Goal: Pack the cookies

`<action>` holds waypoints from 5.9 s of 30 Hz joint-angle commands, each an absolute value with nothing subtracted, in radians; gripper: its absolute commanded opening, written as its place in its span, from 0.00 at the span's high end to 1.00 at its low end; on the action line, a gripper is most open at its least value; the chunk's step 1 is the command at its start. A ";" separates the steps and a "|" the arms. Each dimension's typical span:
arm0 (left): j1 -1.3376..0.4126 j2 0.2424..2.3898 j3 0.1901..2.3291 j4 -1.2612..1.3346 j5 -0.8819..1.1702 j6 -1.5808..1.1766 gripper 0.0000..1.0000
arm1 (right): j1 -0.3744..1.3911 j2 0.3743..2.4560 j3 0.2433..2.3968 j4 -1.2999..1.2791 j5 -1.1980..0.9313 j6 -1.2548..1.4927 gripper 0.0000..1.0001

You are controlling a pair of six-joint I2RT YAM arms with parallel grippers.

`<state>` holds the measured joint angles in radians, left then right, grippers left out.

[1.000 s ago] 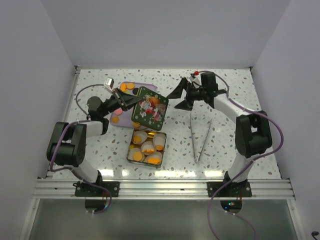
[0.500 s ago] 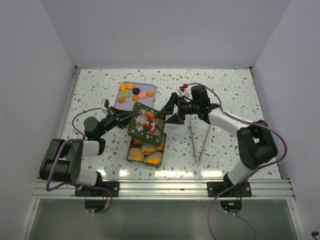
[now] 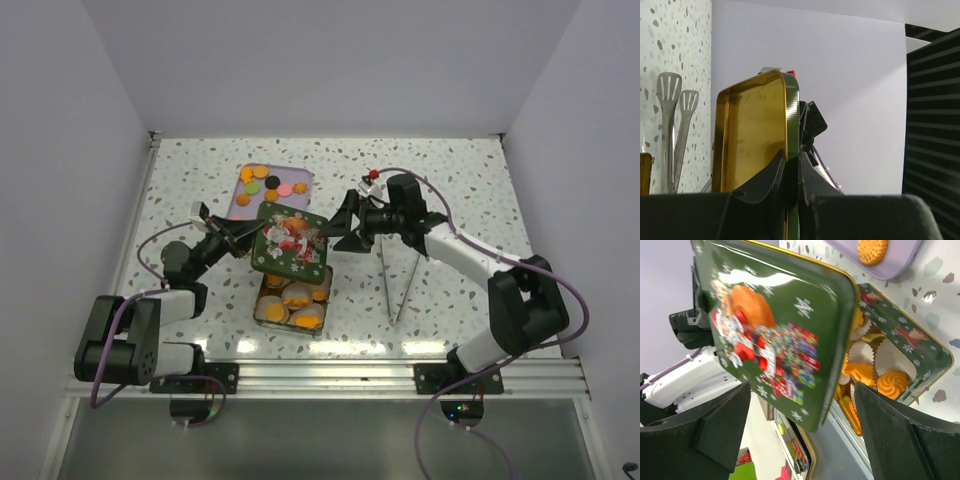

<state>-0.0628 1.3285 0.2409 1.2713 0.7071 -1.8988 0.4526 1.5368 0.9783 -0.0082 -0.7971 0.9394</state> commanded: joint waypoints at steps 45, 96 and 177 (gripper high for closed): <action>0.035 1.238 0.083 1.869 0.845 -2.089 0.69 | 0.548 1.497 0.850 0.457 -0.732 1.261 0.86; -0.201 1.287 0.492 0.078 0.586 -0.779 0.53 | 0.733 1.445 0.592 0.215 -0.446 1.115 0.97; -0.419 1.339 0.612 -0.117 0.414 -0.660 0.53 | 0.719 1.462 0.880 -0.459 -0.279 0.861 0.35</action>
<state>-0.3939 1.3354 0.6384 -0.0921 0.3817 -0.6689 0.7132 1.4853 0.8665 -0.4820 -0.3077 0.8585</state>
